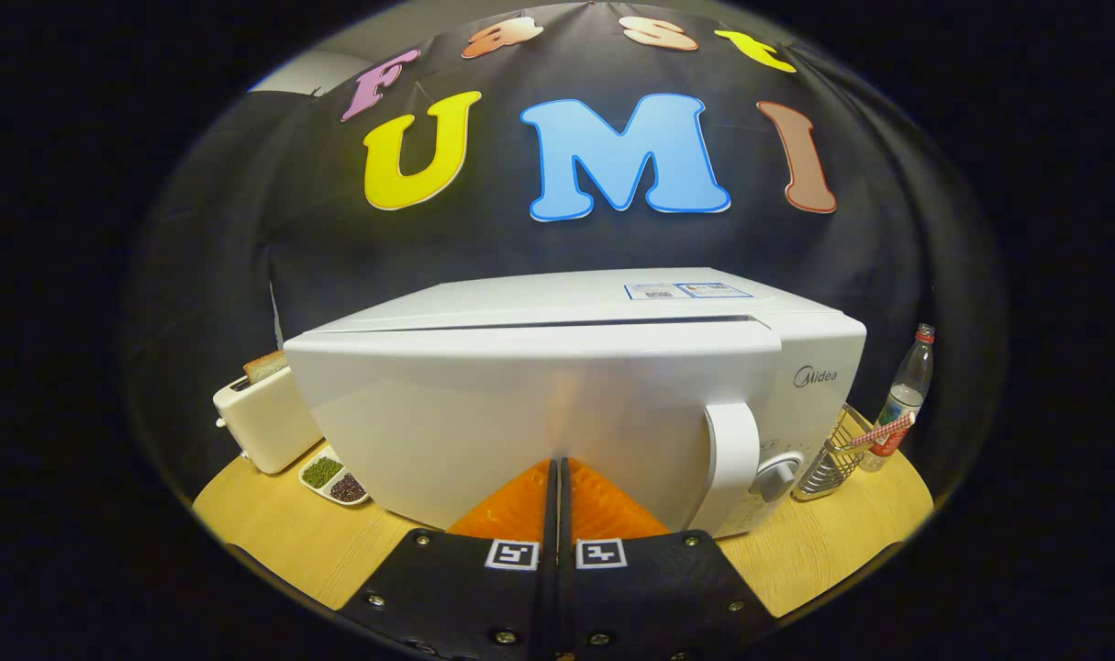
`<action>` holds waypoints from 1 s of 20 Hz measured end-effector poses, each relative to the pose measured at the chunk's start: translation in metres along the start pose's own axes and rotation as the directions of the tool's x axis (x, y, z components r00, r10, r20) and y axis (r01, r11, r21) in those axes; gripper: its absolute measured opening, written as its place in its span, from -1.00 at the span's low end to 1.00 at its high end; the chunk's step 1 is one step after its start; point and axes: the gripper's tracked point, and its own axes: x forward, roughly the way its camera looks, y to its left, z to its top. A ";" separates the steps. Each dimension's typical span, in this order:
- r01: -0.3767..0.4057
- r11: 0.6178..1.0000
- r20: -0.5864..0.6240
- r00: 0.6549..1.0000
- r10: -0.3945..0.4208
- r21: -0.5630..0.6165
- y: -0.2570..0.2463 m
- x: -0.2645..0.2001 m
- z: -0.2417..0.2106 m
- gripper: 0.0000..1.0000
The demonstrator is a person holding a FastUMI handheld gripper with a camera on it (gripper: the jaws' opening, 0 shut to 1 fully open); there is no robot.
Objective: Open the microwave, put the food inside, and close the microwave door.
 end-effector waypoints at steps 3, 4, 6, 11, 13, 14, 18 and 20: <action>0.009 1.000 0.005 1.000 -0.009 0.007 -0.001 0.004 0.004 -0.98; 0.013 1.000 0.004 1.000 -0.013 0.020 0.000 0.010 0.002 -0.98; 0.018 1.000 0.001 1.000 -0.018 0.003 0.000 0.004 0.003 -0.98; 0.028 1.000 0.040 0.999 -0.027 -0.006 0.000 -0.021 0.021 -0.98; 0.039 0.999 0.062 0.997 -0.038 -0.019 -0.002 -0.038 0.027 -0.98; 0.047 0.999 0.075 0.996 -0.046 -0.023 -0.002 -0.047 0.030 -0.98; 0.063 0.998 0.117 0.991 -0.059 -0.028 0.003 -0.089 0.041 -0.98; 0.070 0.997 0.141 0.988 -0.064 -0.041 0.007 -0.113 0.044 -0.98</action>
